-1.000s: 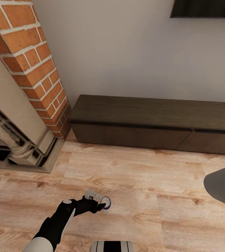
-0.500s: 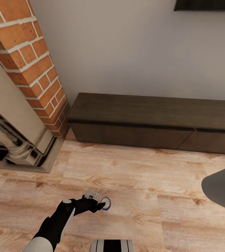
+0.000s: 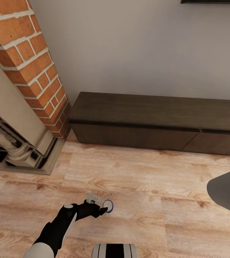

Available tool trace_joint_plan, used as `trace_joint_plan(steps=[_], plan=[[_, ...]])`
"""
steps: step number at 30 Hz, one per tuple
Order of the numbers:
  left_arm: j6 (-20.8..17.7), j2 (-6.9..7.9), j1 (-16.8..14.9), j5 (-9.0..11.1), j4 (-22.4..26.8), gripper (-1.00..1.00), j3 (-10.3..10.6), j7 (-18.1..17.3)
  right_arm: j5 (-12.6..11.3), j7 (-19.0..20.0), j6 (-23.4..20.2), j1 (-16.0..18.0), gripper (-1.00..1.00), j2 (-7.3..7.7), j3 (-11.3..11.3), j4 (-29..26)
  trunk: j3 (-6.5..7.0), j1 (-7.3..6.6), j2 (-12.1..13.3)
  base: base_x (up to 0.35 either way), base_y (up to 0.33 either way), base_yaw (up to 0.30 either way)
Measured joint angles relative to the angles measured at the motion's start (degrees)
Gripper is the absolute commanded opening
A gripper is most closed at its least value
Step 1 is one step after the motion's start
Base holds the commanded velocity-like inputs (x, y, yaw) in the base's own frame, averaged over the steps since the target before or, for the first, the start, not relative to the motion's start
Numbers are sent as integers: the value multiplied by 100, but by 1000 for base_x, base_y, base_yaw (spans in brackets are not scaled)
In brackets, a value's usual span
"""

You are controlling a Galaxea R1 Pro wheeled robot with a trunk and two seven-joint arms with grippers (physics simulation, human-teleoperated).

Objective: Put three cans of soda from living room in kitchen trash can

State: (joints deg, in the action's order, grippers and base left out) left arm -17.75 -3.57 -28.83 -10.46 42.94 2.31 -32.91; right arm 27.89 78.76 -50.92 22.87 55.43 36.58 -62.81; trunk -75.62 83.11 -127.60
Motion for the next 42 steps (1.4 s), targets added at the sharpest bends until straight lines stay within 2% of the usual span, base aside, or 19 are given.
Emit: trace_joint_plan(steps=[16,42], plan=[[17,6,0,-9,3,100,7,-5,0,1,0,-1,-100,-6,0,-47,-135,0,0,91,0,0],[30,14,4,-9,3,100,7,-9,-3,1,4,-2,-100,-41,-15,-47,-168,0,0,28,0,0]])
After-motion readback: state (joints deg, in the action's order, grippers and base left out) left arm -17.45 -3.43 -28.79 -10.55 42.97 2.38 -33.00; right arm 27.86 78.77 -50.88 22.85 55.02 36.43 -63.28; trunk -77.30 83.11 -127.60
